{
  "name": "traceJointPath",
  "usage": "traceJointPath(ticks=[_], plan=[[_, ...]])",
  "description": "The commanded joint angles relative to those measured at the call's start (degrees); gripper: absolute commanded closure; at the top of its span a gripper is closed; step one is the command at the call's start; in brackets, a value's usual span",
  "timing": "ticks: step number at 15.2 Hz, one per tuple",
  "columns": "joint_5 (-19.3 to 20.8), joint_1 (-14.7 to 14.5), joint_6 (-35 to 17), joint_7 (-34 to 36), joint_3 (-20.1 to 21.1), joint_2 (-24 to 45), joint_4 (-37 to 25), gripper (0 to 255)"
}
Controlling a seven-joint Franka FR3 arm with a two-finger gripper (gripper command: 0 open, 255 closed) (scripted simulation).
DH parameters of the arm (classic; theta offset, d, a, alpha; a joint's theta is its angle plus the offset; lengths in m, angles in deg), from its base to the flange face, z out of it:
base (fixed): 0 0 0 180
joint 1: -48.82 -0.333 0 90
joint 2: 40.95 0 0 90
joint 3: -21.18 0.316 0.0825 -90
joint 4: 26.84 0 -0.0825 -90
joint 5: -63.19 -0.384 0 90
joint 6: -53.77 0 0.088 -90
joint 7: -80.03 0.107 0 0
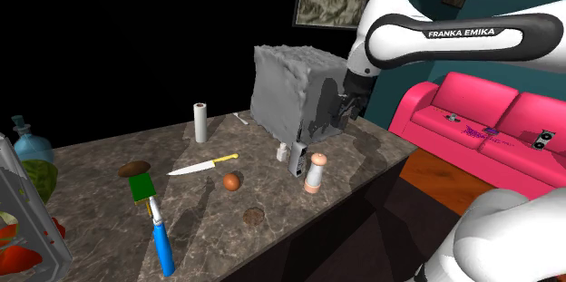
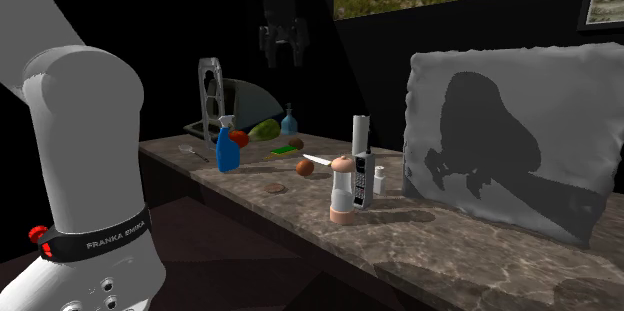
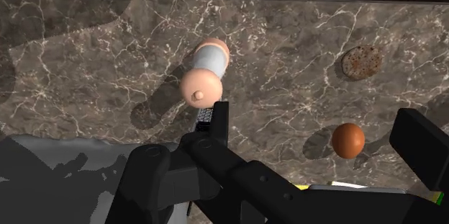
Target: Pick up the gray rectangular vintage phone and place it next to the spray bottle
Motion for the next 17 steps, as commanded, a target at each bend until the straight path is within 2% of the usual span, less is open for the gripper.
traceJointPath(ticks=[1,9,17], plan=[[0.3,0.3,-3.7,-0.7,-0.6,3.1,0.5,0],[0.9,1.6,-16.3,-3.9,-3.2,18.4,-2.5,0],[-0.3,2.9,-25.4,-7.5,-5.1,35.4,-10.6,0]])
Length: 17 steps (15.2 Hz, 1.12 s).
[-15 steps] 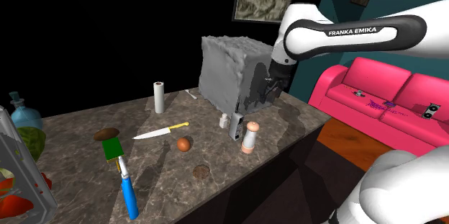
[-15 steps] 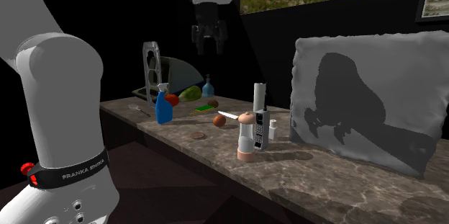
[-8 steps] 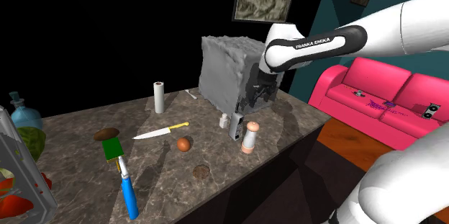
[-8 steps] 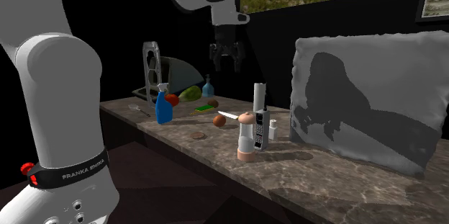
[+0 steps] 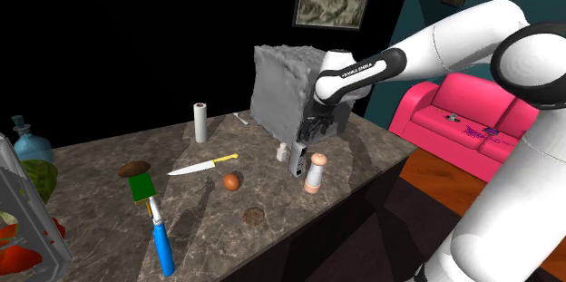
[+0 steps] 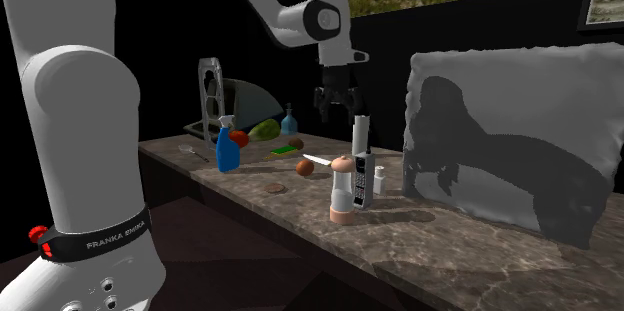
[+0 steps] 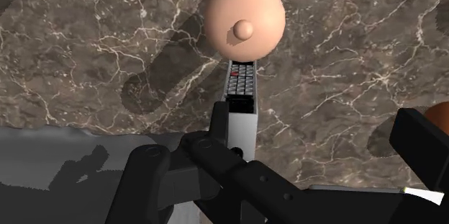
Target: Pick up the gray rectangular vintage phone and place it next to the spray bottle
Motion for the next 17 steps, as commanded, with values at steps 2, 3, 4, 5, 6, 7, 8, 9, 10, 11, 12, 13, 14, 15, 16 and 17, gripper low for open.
traceJointPath(ticks=[2,3,4,5,6,7,8,9,10,11,12,13,14,15,16,17], plan=[[-0.9,0.7,-2.4,-1.8,-0.6,6.9,-4.6,0],[-1.2,1.0,-3.1,-2.3,-0.7,9.0,-6.0,0],[-1.5,1.2,-3.7,-2.8,-0.7,11.2,-7.6,0],[-1.8,1.5,-4.3,-3.2,-0.7,13.4,-9.3,0],[-2.1,1.8,-4.8,-3.7,-0.7,15.6,-11.0,0],[-2.3,2.1,-5.2,-4.1,-0.7,17.8,-12.8,0],[-2.6,2.4,-5.5,-4.5,-0.7,19.9,-14.5,0],[-2.7,2.4,-6.1,-4.5,-0.7,20.4,-14.5,0],[-2.7,2.5,-6.7,-4.6,-0.6,21.0,-14.5,0],[-2.8,2.5,-7.3,-4.6,-0.6,21.5,-14.4,0],[-2.8,2.5,-7.8,-4.6,-0.5,22.1,-14.4,0],[-2.9,2.6,-8.4,-4.7,-0.5,22.7,-14.4,0],[-3.0,2.6,-9.0,-4.7,-0.5,23.3,-14.5,0],[-3.0,2.7,-9.5,-4.8,-0.4,23.9,-14.5,0],[-3.1,2.7,-9.9,-4.8,-0.4,24.2,-14.5,0],[-3.1,2.7,-9.9,-4.8,-0.4,24.2,-14.5,0]])
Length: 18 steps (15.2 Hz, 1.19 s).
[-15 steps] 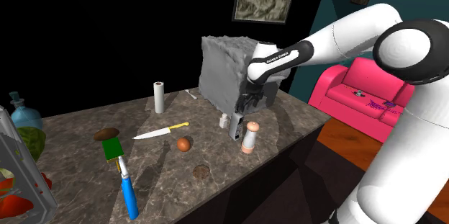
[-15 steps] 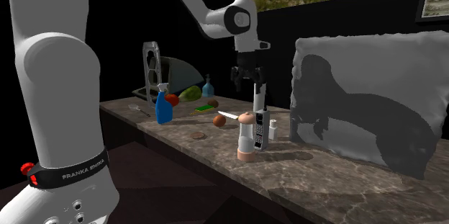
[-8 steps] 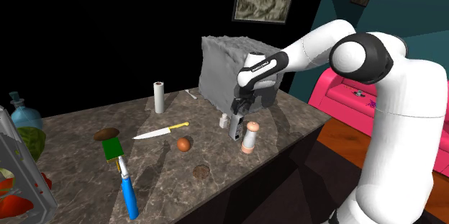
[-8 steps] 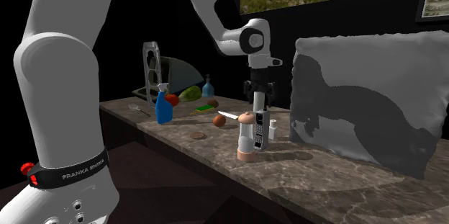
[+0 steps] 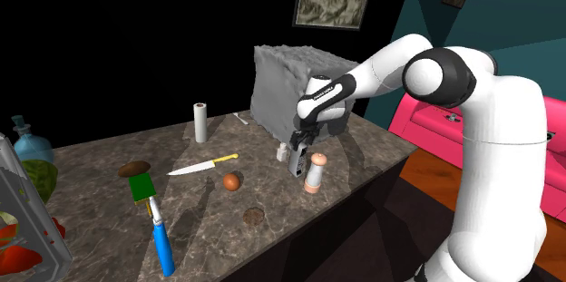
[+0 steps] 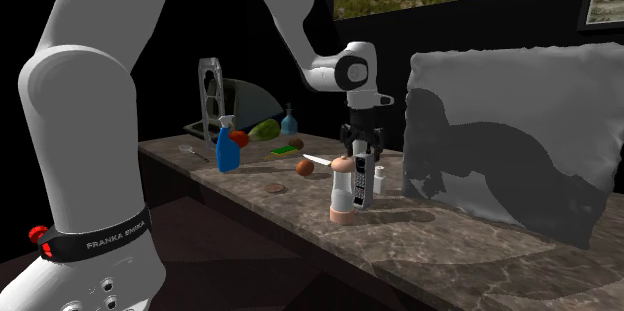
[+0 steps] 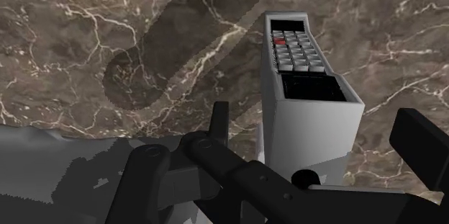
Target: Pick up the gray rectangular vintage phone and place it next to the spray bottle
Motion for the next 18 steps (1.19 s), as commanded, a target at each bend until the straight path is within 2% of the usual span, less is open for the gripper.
traceJointPath(ticks=[1,7,8,18], plan=[[0.0,0.0,-0.3,0.0,0.0,0.3,0.0,0],[0.0,0.0,-0.3,0.0,0.0,0.3,0.0,0],[0.0,0.0,-0.3,0.0,0.0,0.3,0.0,255],[0.0,0.0,0.3,0.0,0.0,-0.2,-0.1,255]])
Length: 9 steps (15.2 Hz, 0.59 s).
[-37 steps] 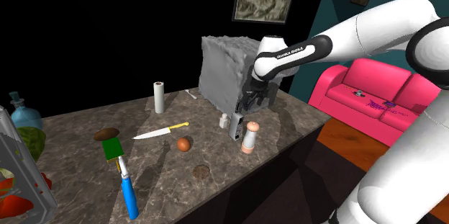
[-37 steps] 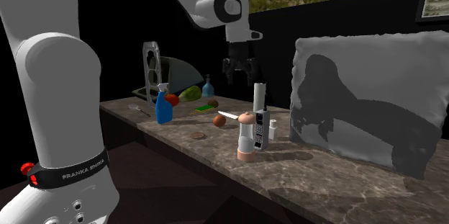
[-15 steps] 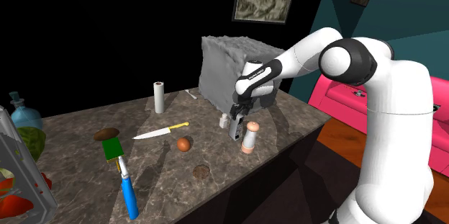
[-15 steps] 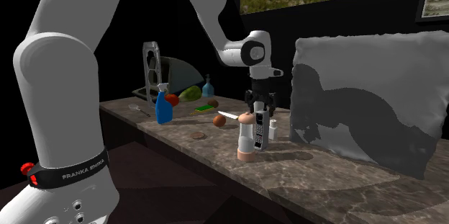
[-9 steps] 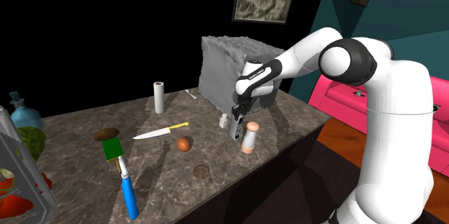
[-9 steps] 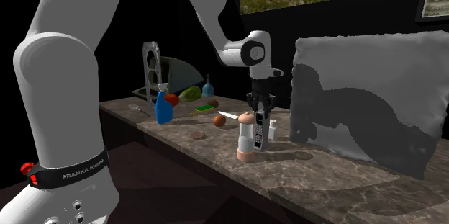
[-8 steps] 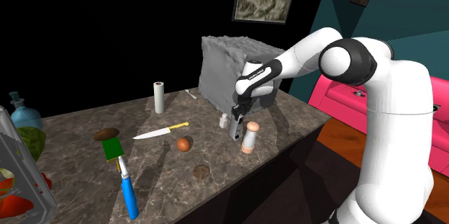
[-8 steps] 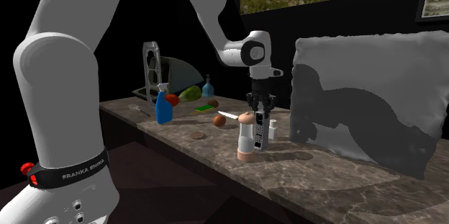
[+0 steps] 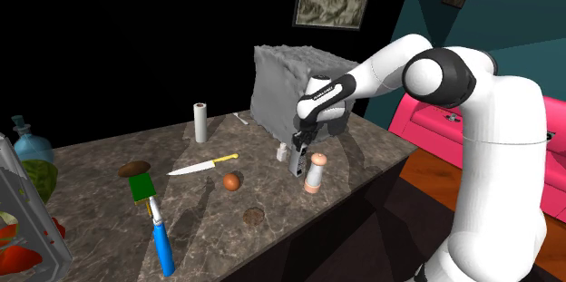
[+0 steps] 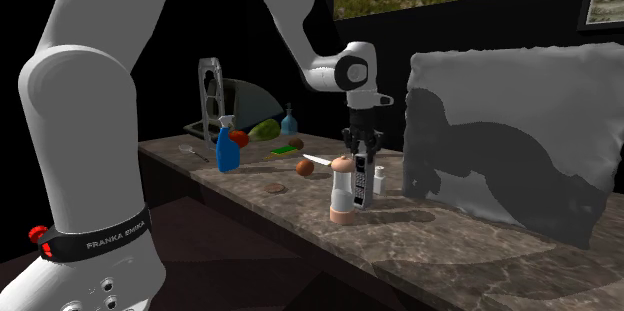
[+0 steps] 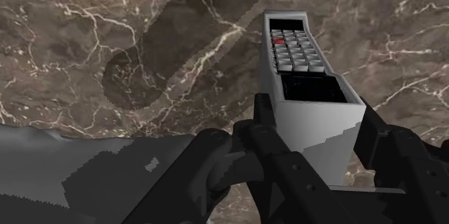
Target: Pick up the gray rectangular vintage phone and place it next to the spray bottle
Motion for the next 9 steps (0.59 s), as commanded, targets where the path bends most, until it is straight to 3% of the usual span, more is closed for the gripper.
traceJointPath(ticks=[1,9], plan=[[0.1,0.0,0.9,0.1,-0.1,-0.8,-0.1,255],[0.5,-0.2,5.9,0.3,-0.3,-4.8,-1.1,255]])
